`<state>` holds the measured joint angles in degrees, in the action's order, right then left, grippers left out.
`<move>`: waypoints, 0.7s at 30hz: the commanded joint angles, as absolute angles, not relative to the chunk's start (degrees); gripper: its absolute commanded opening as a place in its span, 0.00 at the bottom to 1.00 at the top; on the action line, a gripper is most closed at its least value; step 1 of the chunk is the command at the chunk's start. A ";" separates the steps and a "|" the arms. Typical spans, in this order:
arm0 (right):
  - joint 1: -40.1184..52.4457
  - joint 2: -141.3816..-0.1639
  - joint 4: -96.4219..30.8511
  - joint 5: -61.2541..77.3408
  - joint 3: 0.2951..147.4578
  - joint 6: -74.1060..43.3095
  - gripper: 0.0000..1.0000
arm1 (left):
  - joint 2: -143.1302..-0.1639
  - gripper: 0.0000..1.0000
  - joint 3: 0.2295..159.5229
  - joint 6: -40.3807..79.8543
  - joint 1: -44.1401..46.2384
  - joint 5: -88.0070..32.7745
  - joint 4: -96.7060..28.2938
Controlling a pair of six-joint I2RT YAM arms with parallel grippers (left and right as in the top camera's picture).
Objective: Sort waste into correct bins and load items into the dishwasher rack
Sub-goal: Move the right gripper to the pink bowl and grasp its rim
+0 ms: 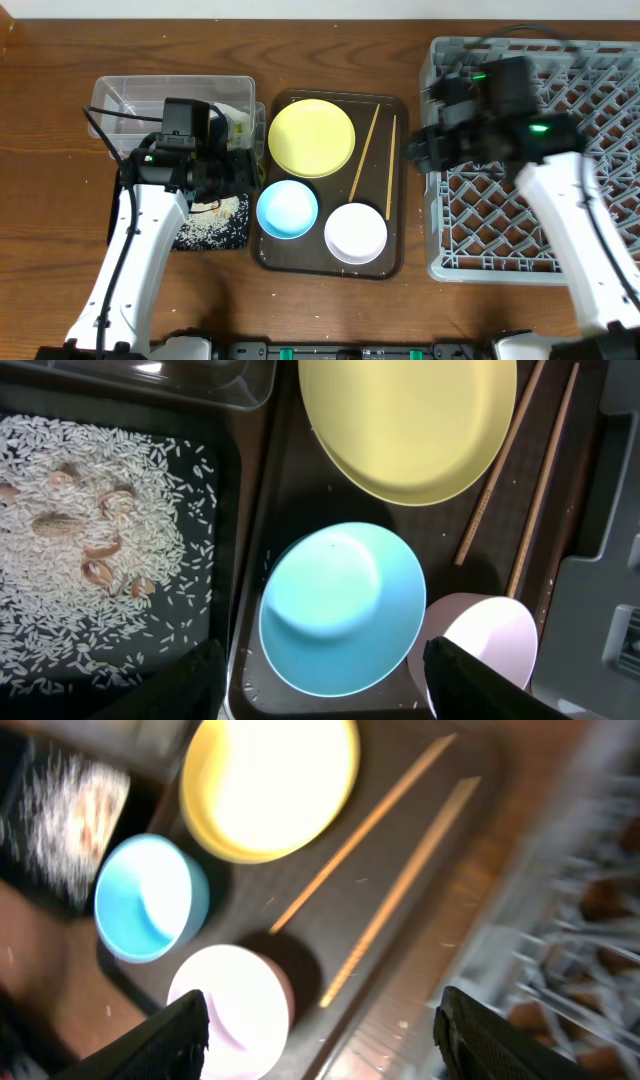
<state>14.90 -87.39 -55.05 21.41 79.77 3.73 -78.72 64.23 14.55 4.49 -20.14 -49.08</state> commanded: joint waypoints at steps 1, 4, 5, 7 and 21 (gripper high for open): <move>19.90 -91.13 -55.51 17.74 79.77 6.52 0.72 | -78.24 0.67 63.99 13.78 4.19 -19.38 -49.28; 23.16 -94.91 -56.62 16.53 79.77 6.50 0.72 | -78.24 0.67 63.99 13.80 4.19 -19.38 -49.28; 24.03 -96.14 -57.04 16.25 79.77 6.50 0.72 | -78.24 0.67 63.96 13.80 4.19 -19.38 -49.28; 25.80 -99.11 -57.78 16.29 79.77 6.46 0.70 | -78.24 0.67 63.96 13.80 4.19 -19.38 -49.25; 28.58 -115.11 -62.19 13.52 79.77 3.75 0.28 | -78.24 0.67 63.96 13.80 4.19 -19.38 -49.25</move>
<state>28.10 -113.08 -62.39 14.41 79.75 4.62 -78.72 64.23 14.55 4.49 -20.14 -49.08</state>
